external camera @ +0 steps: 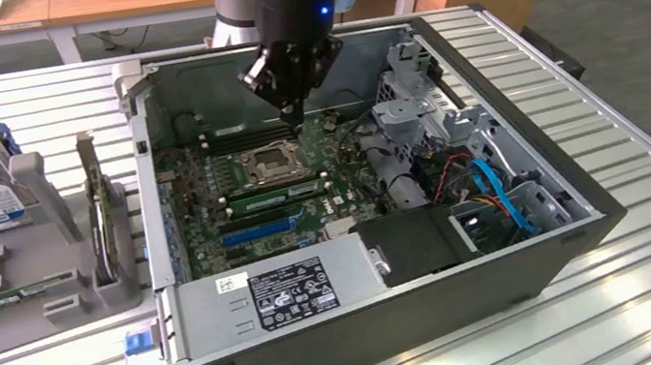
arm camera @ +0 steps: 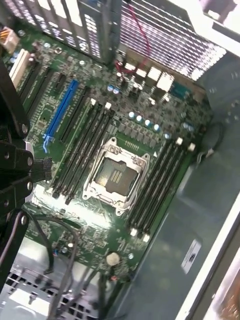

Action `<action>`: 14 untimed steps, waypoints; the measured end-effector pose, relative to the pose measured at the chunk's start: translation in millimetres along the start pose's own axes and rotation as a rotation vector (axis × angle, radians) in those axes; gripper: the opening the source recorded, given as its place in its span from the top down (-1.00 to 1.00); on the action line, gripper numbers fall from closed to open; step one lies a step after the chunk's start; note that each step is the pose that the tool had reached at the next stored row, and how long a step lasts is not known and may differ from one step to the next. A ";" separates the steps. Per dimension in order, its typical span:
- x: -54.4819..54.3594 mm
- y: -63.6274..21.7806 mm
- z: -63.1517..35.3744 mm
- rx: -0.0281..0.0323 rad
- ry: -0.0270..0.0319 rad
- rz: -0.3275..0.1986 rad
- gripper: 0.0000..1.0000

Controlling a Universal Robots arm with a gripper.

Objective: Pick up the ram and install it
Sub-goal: 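Press down the ram until it locks into place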

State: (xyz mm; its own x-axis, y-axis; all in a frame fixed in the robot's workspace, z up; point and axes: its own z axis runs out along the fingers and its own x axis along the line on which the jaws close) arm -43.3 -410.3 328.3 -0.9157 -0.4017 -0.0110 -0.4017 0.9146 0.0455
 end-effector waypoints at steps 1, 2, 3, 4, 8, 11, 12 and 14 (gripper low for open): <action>0.0 0.0 0.0 0.0002 -0.0008 0.018 0.80; 0.0 0.0 0.1 0.0004 -0.0016 0.036 0.80; 0.0 0.0 0.1 0.0007 -0.0024 0.053 0.80; 0.0 0.0 0.2 0.0008 -0.0033 0.072 0.80; 0.0 0.0 0.4 0.0017 -0.0065 0.145 0.80; 0.0 0.0 0.5 0.0023 -0.0090 0.199 0.80; 0.0 -0.1 0.6 0.0026 -0.0098 0.218 0.80; 0.0 -0.1 0.7 0.0030 -0.0114 0.254 0.80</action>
State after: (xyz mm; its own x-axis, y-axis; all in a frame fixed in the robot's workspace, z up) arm -43.3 -410.3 327.6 -0.9873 -0.1587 -0.0109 -0.1590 0.9862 0.0453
